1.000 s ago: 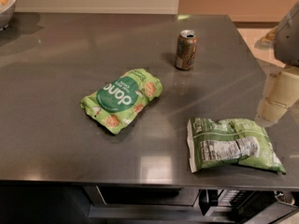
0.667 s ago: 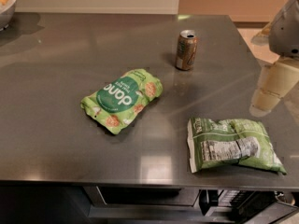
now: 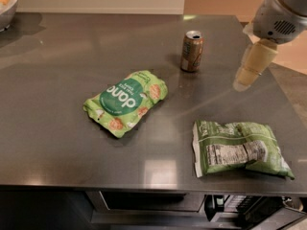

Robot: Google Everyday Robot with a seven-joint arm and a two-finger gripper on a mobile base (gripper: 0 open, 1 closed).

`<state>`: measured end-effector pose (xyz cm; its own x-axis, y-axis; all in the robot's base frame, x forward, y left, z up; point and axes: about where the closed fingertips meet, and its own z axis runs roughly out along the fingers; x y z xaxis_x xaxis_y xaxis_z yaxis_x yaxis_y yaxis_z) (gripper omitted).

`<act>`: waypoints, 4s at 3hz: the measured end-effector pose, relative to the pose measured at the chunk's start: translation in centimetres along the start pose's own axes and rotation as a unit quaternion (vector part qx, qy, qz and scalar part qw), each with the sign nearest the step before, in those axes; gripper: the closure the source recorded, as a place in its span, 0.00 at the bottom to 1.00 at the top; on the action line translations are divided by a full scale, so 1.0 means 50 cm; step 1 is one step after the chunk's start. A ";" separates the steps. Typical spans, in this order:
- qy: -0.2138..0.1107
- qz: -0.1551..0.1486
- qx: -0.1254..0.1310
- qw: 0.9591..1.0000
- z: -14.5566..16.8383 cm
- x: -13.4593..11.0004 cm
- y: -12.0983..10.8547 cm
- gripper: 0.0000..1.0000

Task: Move orange can near green jalapeno chip bag

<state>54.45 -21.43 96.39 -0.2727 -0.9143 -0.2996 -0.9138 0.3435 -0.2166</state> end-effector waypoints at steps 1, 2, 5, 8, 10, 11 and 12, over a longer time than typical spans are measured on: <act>-0.014 0.011 0.007 1.000 0.059 -0.036 -0.069 0.00; -0.032 0.037 0.010 0.999 0.114 -0.064 -0.136 0.00; -0.079 0.103 0.005 0.991 0.215 -0.125 -0.263 0.00; -0.141 0.123 0.009 0.982 0.249 -0.184 -0.287 0.00; -0.154 0.118 -0.002 0.981 0.263 -0.193 -0.281 0.41; -0.162 0.112 -0.011 0.980 0.256 -0.193 -0.274 0.64; -0.175 0.099 -0.023 0.979 0.215 -0.187 -0.247 0.87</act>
Offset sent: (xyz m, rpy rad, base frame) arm 0.1418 0.0212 -0.0404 0.1342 -0.0359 -0.1227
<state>71.49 -14.82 91.87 -0.3326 -0.6985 -0.6336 -0.8684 0.4888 -0.0829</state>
